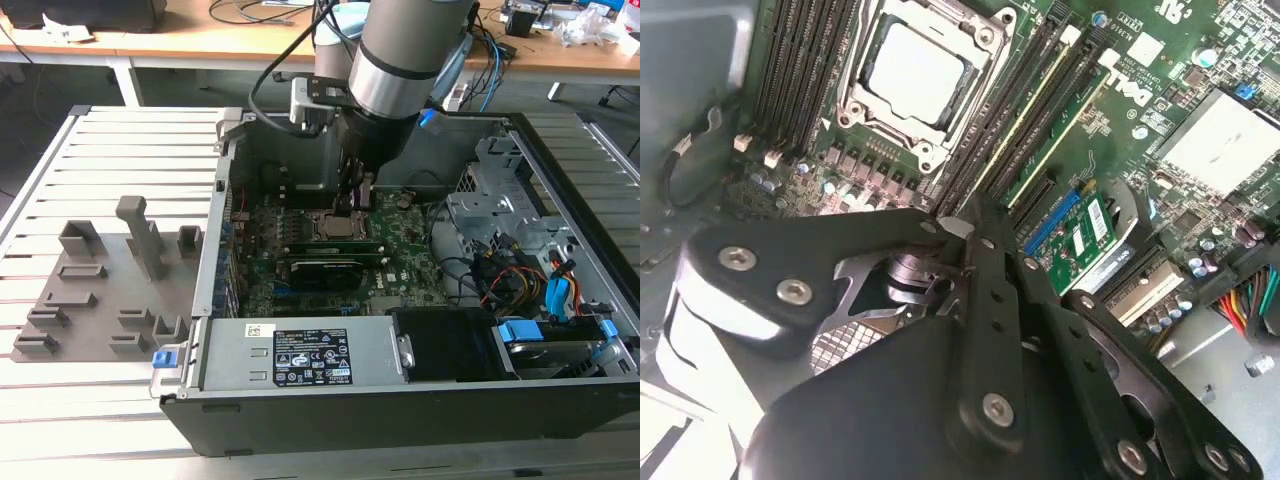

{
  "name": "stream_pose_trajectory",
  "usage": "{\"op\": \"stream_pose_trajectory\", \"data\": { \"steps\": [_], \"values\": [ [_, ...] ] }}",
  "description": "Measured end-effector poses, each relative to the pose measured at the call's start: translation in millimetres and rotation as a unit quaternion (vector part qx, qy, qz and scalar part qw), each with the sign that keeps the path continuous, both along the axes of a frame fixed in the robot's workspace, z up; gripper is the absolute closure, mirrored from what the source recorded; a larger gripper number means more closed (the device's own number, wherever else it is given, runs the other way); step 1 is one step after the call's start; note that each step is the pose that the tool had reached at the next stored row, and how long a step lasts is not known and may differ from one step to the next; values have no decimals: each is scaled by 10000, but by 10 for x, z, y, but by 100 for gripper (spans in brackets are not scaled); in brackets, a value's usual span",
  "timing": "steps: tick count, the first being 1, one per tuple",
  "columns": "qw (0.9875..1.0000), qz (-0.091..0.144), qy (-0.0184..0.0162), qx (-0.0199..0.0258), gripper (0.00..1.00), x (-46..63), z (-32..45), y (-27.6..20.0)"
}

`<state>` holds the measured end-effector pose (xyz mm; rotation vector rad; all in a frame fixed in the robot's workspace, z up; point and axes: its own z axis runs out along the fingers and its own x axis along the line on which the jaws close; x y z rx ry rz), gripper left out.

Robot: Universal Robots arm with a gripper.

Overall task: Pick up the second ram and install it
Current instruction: 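Press down the second ram until it locks into place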

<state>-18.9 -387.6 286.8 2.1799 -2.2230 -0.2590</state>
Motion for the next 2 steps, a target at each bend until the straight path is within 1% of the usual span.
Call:
{"op": "stream_pose_trajectory", "data": {
  "steps": [2],
  "values": [
    [10000, 0, 0, 0, 89, 0, 1, 0]
  ]
}}
